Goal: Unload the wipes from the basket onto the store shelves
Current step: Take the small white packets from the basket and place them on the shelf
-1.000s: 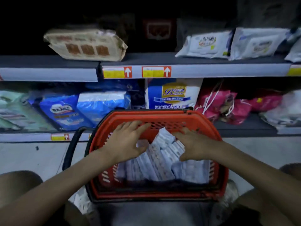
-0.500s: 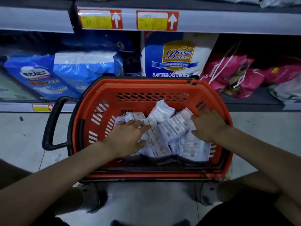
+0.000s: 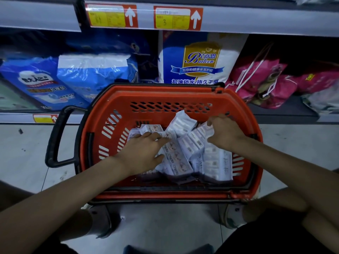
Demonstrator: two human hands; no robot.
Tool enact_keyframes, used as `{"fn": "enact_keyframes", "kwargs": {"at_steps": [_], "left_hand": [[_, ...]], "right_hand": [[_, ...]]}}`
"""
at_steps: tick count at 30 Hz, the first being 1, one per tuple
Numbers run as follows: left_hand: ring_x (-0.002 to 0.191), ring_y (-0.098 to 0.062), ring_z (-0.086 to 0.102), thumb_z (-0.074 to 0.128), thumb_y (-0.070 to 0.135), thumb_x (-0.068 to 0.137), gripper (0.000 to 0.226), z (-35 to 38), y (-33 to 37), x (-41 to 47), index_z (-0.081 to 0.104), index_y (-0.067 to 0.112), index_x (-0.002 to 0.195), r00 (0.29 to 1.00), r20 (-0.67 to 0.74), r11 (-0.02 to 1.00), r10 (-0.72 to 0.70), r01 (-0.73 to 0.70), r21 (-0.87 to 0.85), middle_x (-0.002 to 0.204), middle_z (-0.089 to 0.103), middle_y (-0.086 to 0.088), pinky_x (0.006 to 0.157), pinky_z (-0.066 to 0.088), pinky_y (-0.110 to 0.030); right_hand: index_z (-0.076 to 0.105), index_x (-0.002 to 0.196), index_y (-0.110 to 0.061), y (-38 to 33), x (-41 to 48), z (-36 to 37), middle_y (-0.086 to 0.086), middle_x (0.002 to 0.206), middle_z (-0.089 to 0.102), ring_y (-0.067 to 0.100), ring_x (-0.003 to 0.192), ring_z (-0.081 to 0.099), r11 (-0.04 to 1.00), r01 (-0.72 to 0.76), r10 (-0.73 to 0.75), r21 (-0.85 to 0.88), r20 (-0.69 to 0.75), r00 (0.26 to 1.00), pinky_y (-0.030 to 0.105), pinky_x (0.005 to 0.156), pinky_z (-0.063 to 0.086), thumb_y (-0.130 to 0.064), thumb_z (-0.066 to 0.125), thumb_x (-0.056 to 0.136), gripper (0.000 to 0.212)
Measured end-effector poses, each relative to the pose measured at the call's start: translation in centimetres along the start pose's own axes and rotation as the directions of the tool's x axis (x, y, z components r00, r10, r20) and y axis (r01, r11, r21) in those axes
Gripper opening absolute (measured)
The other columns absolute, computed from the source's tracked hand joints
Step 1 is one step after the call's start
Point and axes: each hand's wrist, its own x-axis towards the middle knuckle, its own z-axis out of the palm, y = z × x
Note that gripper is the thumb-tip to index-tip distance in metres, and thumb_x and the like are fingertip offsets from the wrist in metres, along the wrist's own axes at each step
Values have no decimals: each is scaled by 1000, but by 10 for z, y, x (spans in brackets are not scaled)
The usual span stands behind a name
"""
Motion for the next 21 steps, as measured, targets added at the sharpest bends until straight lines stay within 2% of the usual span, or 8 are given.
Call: {"fn": "enact_keyframes", "kwargs": {"at_steps": [3, 7, 10, 12, 14, 16, 19, 21], "left_hand": [[144, -24, 43, 49, 44, 106, 64, -3, 1, -2, 26, 29, 164, 1000, -4, 1000, -11, 11, -18, 162, 39, 0, 112, 42, -44], [142, -24, 46, 53, 42, 105, 63, -7, 1, -5, 31, 28, 162, 999, -16, 993, -34, 32, -111, 160, 42, 0, 108, 46, -44], [136, -22, 53, 54, 41, 105, 61, -13, 2, -4, 35, 27, 161, 995, -48, 969, -83, 69, -236, 159, 45, 1, 103, 49, -41], [132, -20, 57, 57, 39, 105, 57, -14, 3, -2, 42, 25, 158, 990, -65, 911, -126, 89, -404, 155, 52, 2, 103, 51, -39], [122, -27, 64, 58, 34, 106, 48, -16, 3, 1, 49, 23, 152, 981, -14, 762, -194, 141, -632, 141, 61, 4, 100, 54, -46], [114, -39, 67, 55, 33, 108, 40, -22, 5, 2, 55, 21, 146, 959, 73, 554, -274, 219, -803, 130, 66, 1, 95, 55, -54], [107, -27, 72, 51, 41, 109, 38, -36, 9, 1, 60, 19, 139, 907, 233, 188, -350, 312, -931, 118, 69, -3, 97, 57, -48], [103, -25, 75, 50, 55, 105, 48, -41, 11, 0, 60, 21, 137, 884, 321, -13, -339, 337, -941, 117, 71, -5, 91, 60, -43]], "right_hand": [[57, 140, -17, -7, -2, -9, 18, 140, 48, 35, 119, 59, 987, -57, 56, 151, 15, 998, 28, 82, 46, -12, 83, 80, 66], [53, 148, -14, -18, -10, -38, 11, 142, 60, 30, 126, 60, 915, -135, 129, 380, 41, 991, 31, 90, 51, -17, 95, 68, 90], [59, 141, -18, -24, -24, -59, 5, 142, 59, 26, 126, 58, 876, -69, 120, 477, -77, 990, 30, 88, 48, -13, 96, 64, 85], [63, 136, -19, -27, -31, -70, 2, 138, 60, 23, 124, 58, 809, -18, 117, 588, -131, 984, 35, 91, 51, -11, 96, 62, 81], [67, 129, -18, -26, -37, -80, 1, 129, 64, 23, 116, 61, 687, -6, 146, 727, -131, 981, 40, 92, 55, -6, 95, 62, 74], [73, 117, -20, -23, -42, -89, 1, 117, 72, 27, 107, 68, 546, 9, 147, 838, -106, 983, 43, 91, 59, 0, 92, 64, 60], [82, 86, -25, -19, -44, -93, 1, 90, 80, 35, 100, 73, 383, 13, 134, 924, -69, 989, 58, 96, 56, 3, 87, 66, 35], [83, 77, -30, -15, -43, -94, 1, 86, 80, 35, 103, 72, 283, 10, 143, 959, -52, 988, 58, 100, 53, 2, 85, 67, 34]]}}
